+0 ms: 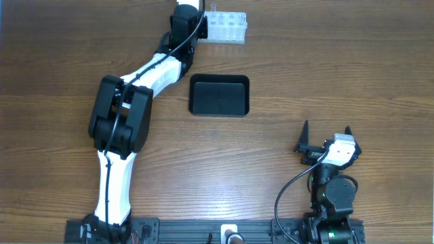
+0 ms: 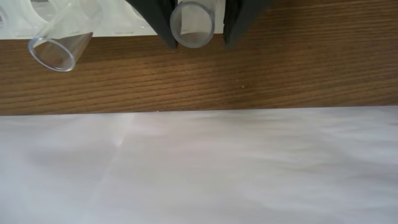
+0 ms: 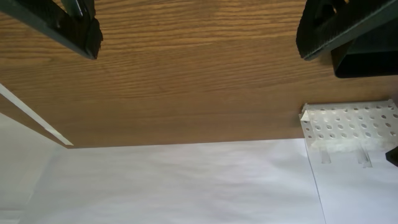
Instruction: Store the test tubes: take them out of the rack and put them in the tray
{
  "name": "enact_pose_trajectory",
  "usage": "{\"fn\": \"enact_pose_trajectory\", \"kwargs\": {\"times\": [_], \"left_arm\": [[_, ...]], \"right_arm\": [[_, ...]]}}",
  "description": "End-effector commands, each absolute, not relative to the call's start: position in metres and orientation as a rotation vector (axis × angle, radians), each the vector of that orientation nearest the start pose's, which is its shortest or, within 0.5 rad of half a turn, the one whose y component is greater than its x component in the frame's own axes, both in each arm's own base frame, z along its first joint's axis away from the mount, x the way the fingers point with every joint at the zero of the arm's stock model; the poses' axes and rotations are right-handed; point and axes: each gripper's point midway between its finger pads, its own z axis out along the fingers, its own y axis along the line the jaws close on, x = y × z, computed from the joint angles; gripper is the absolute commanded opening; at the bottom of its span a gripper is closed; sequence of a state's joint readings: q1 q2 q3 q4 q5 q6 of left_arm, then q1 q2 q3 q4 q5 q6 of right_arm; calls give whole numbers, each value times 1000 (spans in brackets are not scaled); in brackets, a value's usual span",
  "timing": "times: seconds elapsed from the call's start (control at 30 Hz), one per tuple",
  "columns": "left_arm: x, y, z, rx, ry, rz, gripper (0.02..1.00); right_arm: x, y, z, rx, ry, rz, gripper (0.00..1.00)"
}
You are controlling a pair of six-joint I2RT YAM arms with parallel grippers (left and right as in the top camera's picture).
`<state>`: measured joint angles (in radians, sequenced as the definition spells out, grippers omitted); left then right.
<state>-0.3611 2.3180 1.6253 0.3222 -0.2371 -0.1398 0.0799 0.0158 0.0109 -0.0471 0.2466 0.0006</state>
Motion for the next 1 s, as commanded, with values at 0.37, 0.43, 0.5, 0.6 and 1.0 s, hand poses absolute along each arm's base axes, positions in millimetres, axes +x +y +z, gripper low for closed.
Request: {"fn": "enact_pose_trajectory", "kwargs": {"times": [0.37,0.43,0.5,0.6,1.0], "left_arm": [[626,-202,118,57,1909,-115,169],[625,-203,132,55,1890,-123,165],[623,-202,150,47,1865,-124,163],[620,-198,182,39,1828,-121,156],[570,-175,345,72,1645,-79,152]], "right_arm": [[244,-25,163,137,1615,-147,991],[244,-25,163,137,1615,-147,991],[244,-25,163,137,1615,-147,993],[244,-25,163,137,1615,-147,991],[244,-25,163,137,1615,-147,993]]}}
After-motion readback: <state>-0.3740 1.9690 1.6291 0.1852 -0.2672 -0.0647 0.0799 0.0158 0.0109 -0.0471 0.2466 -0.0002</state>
